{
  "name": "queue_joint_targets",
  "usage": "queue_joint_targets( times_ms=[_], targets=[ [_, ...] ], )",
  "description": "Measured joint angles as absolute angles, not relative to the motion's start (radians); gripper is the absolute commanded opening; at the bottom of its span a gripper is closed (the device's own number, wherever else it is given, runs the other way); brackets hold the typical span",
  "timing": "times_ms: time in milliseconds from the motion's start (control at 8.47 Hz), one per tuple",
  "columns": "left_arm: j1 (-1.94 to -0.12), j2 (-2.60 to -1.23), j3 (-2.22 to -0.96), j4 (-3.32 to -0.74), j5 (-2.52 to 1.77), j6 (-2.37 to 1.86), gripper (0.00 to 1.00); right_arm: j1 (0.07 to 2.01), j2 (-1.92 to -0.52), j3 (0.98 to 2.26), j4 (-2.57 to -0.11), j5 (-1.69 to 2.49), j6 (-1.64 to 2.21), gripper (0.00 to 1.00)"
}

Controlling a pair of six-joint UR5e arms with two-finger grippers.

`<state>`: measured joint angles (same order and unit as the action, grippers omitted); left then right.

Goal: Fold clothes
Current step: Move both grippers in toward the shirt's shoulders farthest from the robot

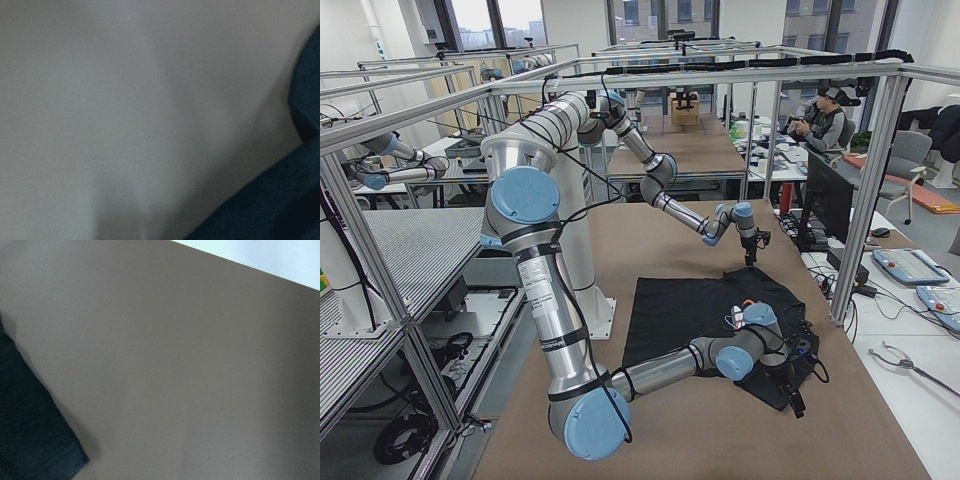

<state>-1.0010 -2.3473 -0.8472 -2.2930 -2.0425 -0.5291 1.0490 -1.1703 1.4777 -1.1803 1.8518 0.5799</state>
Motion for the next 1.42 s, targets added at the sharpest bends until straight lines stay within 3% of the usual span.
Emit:
queue_joint_targets(
  times_ms=[354,827,945,1181,1417],
  targets=[
    [-0.995,-2.342,-0.854,-2.296,-2.040,-0.529,0.53,1.047,-1.171,1.477,-1.180,1.850,0.580,0.94],
    [-0.997,-2.341,-0.857,-2.297,-2.041,-0.530,0.21,1.042,-1.170,1.478,-1.178,1.849,0.580,0.94],
    [-0.998,-2.339,-0.857,-2.297,-2.041,-0.531,0.20,1.041,-1.170,1.479,-1.178,1.848,0.580,0.94],
    [-1.000,-2.337,-0.870,-2.298,-2.040,-0.533,0.00,1.038,-1.170,1.479,-1.178,1.848,0.580,0.94],
    [-1.001,-2.324,-0.899,-2.297,-2.039,-0.539,0.00,1.036,-1.171,1.479,-1.177,1.848,0.580,0.94]
  ],
)
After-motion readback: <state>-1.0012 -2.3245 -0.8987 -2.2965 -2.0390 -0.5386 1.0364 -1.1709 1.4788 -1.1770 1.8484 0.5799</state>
